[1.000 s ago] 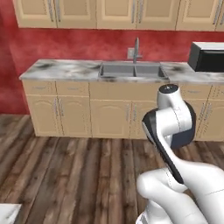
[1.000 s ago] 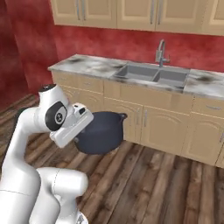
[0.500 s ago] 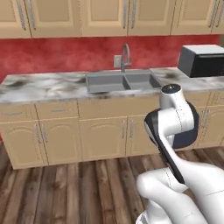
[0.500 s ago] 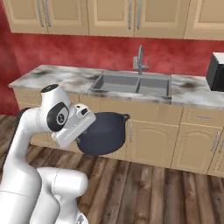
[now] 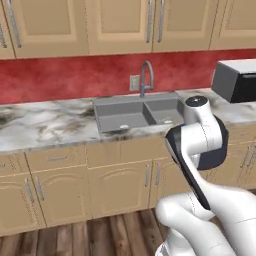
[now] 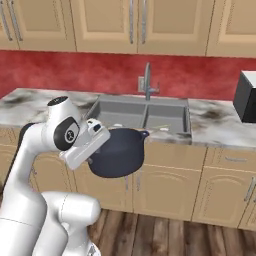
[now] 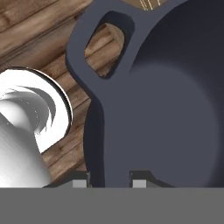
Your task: Pick the pot and colander and place them in the sink. Then turn on the water.
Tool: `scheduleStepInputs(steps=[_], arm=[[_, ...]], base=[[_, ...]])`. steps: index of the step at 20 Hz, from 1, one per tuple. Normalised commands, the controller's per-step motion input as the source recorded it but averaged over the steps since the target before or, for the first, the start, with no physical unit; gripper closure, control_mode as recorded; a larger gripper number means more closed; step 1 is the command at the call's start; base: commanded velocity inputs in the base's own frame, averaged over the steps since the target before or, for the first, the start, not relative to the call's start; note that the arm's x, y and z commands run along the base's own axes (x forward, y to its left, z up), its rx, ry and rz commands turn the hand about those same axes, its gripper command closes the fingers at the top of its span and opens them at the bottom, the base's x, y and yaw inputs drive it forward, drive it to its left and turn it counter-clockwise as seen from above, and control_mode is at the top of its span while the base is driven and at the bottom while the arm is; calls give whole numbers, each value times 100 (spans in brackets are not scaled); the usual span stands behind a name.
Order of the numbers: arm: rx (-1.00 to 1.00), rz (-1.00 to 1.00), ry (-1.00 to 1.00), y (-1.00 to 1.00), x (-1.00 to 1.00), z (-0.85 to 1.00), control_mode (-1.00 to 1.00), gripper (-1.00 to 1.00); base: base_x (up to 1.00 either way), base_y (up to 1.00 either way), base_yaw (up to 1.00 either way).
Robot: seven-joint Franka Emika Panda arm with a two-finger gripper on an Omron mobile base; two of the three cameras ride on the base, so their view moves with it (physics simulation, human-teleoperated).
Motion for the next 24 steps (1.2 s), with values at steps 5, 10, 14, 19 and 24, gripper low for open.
scheduleStepInputs(steps=[5,10,14,19,24], arm=[[0,0,0,0,0,0,100,100],[0,0,0,0,0,0,100,100],[0,0,0,0,0,0,100,100],[0,0,0,0,0,0,100,100],[0,0,0,0,0,0,100,100]], base=[[100,12,-9],[80,6,0],[66,3,4],[38,0,8],[13,6,4]])
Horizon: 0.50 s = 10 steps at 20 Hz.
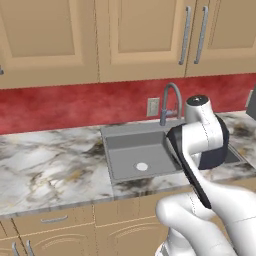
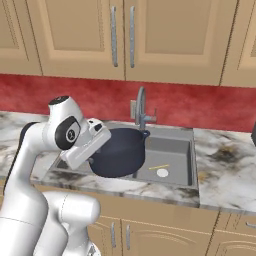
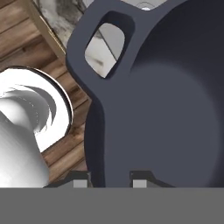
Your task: Pick the pot and colander and place them in the sink. Then turn on the water.
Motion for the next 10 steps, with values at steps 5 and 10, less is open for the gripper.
scheduleStepInputs(steps=[5,10], arm=[[7,4,16,36,10,-21,-100,100],[7,-9,9,96,63,-19,-100,100]], base=[[0,0,0],[0,0,0]])
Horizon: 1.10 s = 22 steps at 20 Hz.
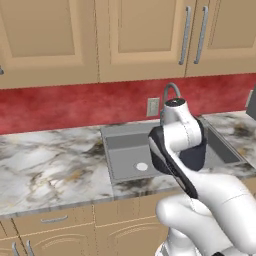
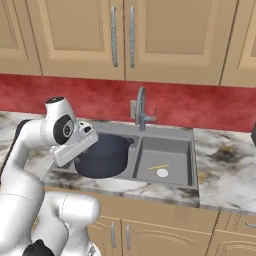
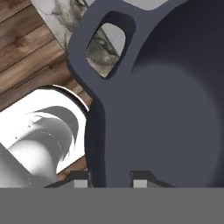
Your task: Pick the pot and colander and place them in the sink. Then turn on the water.
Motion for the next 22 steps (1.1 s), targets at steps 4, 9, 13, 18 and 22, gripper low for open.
scheduleStepInputs(steps=[4,9,13,18,22], arm=[[0,-24,0,90,89,-1,-100,100],[0,-27,0,47,99,-12,-100,100],[0,-25,0,20,100,-31,-100,100],[5,-24,0,24,100,-36,-100,100],[5,-14,0,28,76,-54,-100,100]], base=[[0,0,0],[0,0,0],[0,0,0],[0,0,0],[0,0,0]])
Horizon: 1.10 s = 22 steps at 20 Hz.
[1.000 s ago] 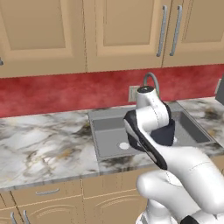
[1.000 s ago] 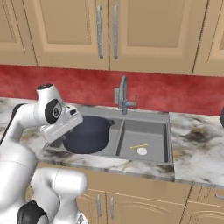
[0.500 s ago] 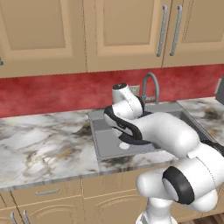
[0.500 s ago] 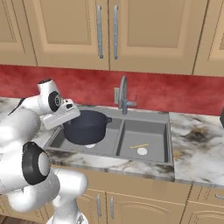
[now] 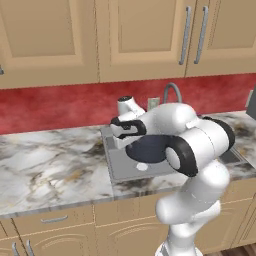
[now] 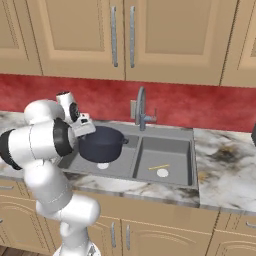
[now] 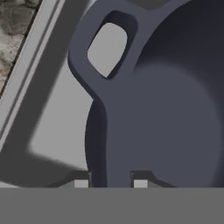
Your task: Pick the pot and colander and place them in the sink. Then turn on the water.
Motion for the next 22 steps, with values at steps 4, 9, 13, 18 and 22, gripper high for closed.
scheduleStepInputs(steps=[4,9,13,18,22], arm=[[7,-8,0,14,65,-58,-100,100],[6,0,0,0,48,-69,-100,100],[5,0,0,0,60,-61,-100,100],[4,0,-1,0,74,-50,-100,100],[3,0,0,0,67,-43,-100,100]], base=[[0,0,0],[0,0,0],[0,0,0],[0,0,0],[0,0,0]])
